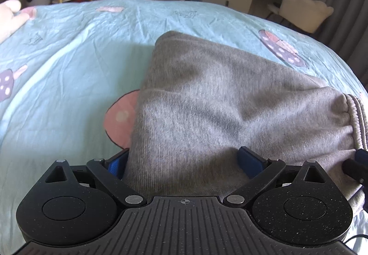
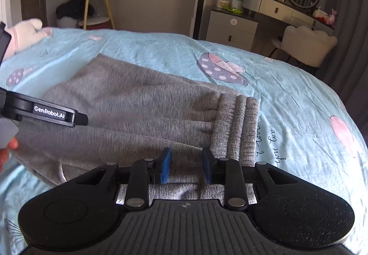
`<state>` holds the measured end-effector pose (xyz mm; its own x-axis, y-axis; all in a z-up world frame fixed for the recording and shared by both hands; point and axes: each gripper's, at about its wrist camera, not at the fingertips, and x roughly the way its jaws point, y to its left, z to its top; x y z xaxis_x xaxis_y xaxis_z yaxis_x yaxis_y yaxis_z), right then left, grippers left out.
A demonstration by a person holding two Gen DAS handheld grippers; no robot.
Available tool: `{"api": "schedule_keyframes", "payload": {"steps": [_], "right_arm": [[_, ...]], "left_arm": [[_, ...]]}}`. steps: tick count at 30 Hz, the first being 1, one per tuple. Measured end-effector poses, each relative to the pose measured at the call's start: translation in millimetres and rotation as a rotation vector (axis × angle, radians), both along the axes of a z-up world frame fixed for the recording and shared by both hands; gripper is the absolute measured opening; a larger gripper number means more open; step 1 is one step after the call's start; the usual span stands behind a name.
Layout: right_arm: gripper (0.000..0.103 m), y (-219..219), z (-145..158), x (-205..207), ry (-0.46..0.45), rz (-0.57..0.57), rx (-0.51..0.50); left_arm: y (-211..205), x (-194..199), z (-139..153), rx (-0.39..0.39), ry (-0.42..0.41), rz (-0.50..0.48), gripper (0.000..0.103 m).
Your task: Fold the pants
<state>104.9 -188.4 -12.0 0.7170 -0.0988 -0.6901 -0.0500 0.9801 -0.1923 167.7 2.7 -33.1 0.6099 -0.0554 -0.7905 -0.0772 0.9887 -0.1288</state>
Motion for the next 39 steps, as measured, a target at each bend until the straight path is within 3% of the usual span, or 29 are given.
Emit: {"api": "schedule_keyframes", "payload": {"steps": [8,12,13,14,16,18,20,23,27,29,32,34,39], "right_arm": [[0.029,3.0,-6.2,-6.6,-0.022,0.060,-0.045],[0.032,-2.1,9.9,-23.6,-0.043,0.042,0.002],[0.036,-3.8,14.1,-28.8,-0.049,0.021,0.010],[0.047,-6.0,18.0,-34.1,-0.053,0.001,0.019],[0.054,-12.0,23.8,-46.9,-0.048,-0.010,0.067],[0.080,-14.9,22.7,-56.6,0.003,-0.051,0.077],[0.082,-16.9,15.5,-70.7,0.060,-0.059,0.116],[0.098,-11.1,2.0,-95.1,0.115,-0.074,0.119],[0.099,-0.5,-9.6,-114.7,0.181,-0.108,0.132],[0.099,0.7,-9.0,-122.6,0.150,-0.119,0.201],[0.099,-1.1,-9.6,-132.2,0.073,-0.166,0.262],[0.099,2.7,-11.5,-133.8,0.054,-0.206,0.218],[0.099,16.3,-9.0,-131.6,0.040,-0.149,0.130]], "left_arm": [[3.1,-17.6,6.8,0.046,-0.001,-0.016,0.101],[4.2,-33.7,13.8,0.080,-0.008,-0.034,0.100],[5.1,-38.5,14.9,0.095,-0.010,-0.042,0.100],[6.0,-43.0,15.2,0.114,-0.008,-0.047,0.100],[10.4,-54.2,17.0,0.128,-0.018,-0.035,0.100],[16.1,-65.2,17.5,0.095,-0.014,-0.018,0.100],[20.1,-77.2,15.7,0.065,-0.017,0.011,0.100],[19.5,-96.1,15.8,0.048,-0.058,0.038,0.100],[14.2,-114.5,18.2,0.035,-0.100,0.059,0.100],[10.4,-121.6,15.9,0.027,-0.084,0.045,0.100],[-1.7,-128.7,12.2,0.073,-0.044,0.006,0.100],[-10.5,-134.5,12.9,0.109,-0.045,-0.025,0.100],[-24.7,-142.7,11.3,0.130,-0.025,-0.080,0.101]]}}
